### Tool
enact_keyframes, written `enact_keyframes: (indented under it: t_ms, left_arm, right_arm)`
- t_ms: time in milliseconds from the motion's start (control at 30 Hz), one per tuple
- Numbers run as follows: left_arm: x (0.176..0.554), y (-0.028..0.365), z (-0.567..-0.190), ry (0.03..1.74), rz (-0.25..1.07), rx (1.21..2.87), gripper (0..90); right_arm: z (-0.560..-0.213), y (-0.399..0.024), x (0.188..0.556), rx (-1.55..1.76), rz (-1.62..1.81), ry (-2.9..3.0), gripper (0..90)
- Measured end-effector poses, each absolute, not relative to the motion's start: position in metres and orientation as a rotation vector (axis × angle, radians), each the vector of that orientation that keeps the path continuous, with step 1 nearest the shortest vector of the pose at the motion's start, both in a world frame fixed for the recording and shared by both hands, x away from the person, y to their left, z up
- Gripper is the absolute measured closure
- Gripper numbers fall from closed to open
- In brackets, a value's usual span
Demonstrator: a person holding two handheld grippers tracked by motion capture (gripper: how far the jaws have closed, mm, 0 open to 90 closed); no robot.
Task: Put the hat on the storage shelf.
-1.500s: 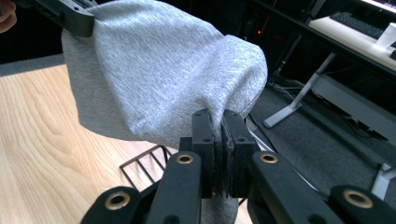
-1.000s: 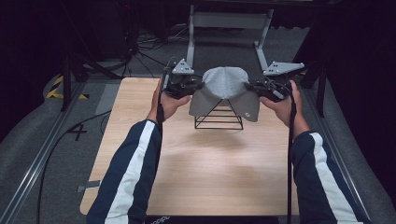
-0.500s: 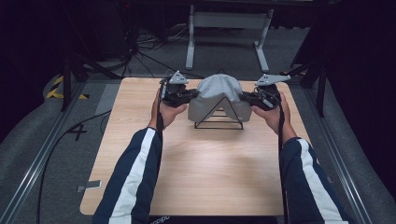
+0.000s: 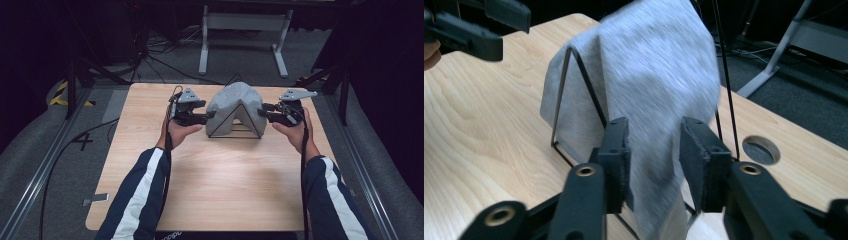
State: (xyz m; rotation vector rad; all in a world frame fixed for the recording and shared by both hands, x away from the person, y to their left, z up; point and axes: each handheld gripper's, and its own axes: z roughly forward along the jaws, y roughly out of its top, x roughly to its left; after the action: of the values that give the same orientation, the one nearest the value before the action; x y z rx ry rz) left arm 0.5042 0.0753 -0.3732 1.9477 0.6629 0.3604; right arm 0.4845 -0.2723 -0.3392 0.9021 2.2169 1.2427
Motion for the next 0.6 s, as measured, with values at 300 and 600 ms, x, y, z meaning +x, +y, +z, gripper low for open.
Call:
enact_keyframes:
  t_ms: [300, 600]
  left_arm:
    - [0.506, 0.062, -0.398, 0.630, 0.289, 2.047, 48.3]
    - [0.506, 0.052, -0.415, 0.627, 0.350, 2.179, 89.9]
  right_arm:
    - [-0.377, -0.286, 0.483, 0.973, 1.257, 2.303, 55.6]
    - [-0.394, -0.278, 0.480, 0.947, 1.207, 2.350, 86.1]
